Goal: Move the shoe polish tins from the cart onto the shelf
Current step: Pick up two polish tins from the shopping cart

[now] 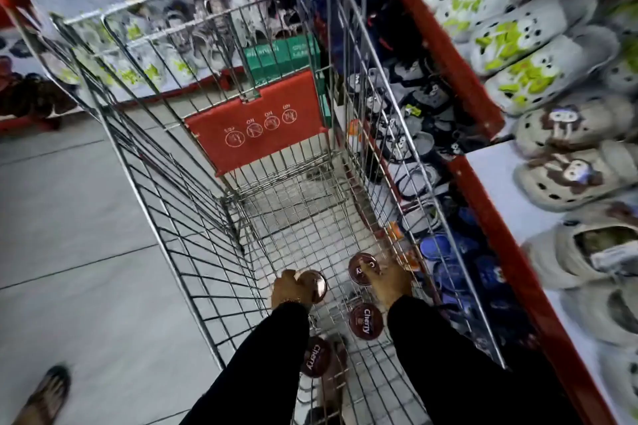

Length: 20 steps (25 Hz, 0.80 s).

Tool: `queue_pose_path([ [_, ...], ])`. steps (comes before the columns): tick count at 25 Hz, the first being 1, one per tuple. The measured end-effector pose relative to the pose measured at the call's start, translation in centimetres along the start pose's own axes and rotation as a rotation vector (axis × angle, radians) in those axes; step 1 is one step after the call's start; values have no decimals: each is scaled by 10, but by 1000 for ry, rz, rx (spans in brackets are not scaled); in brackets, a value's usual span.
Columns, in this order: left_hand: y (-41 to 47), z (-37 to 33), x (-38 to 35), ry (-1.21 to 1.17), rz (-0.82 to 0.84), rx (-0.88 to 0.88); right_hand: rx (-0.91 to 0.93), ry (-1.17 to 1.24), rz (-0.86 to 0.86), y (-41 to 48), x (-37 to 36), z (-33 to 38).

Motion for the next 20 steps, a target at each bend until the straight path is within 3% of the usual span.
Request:
queue_pose_path([
  [7,18,4,-26,118,-16,24,-57,-3,-48,10,-19,-12],
  [17,-11,20,-10,-368,119,116,-216,429,-106,3,-24,-51],
  [20,-25,28,-10,-587,191,116,-186,623,-99,-33,6,-15],
])
Point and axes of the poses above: each hand's wrist, its own y-axis towards the middle knuckle, its own x-axis out of the back of the hand, z = x × y, the point moved 7 cm from there along y, towards the middle knuckle, and after that the axes turned 12 degrees about x, right-handed, at the moved point
